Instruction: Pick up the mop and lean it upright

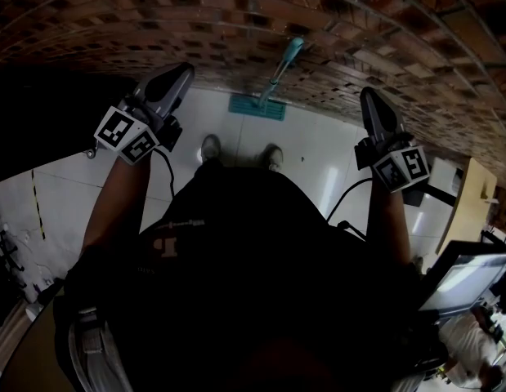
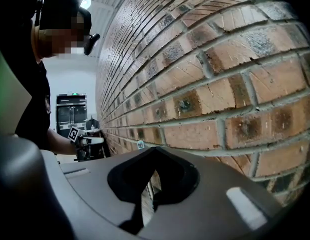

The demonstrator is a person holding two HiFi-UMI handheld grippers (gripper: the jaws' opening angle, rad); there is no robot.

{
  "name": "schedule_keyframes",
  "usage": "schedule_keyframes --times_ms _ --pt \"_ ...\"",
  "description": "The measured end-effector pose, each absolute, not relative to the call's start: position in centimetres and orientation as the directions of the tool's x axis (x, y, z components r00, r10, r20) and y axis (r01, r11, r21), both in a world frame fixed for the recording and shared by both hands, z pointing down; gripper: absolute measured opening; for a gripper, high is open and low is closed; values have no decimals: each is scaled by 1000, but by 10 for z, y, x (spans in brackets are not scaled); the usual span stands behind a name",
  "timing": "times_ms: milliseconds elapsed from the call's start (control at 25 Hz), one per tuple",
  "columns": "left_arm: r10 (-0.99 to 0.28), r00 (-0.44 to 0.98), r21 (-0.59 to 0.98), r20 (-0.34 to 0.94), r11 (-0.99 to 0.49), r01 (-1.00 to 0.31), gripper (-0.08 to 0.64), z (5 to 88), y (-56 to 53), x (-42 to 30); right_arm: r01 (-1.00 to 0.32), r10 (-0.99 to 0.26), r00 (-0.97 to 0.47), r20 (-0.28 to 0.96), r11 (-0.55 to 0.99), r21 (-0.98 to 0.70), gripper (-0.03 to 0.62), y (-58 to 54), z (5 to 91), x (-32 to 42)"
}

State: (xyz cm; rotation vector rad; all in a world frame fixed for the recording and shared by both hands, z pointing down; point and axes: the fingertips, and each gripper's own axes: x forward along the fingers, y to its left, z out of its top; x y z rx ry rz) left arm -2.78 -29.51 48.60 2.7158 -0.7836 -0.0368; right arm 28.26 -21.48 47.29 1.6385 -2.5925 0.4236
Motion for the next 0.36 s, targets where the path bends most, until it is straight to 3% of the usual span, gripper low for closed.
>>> schedule_keyframes --times_ms 360 --pt "-507 860 309 60 -809 -499 14 487 -289 -24 -891 -878 -443 181 409 -199 12 -213 471 280"
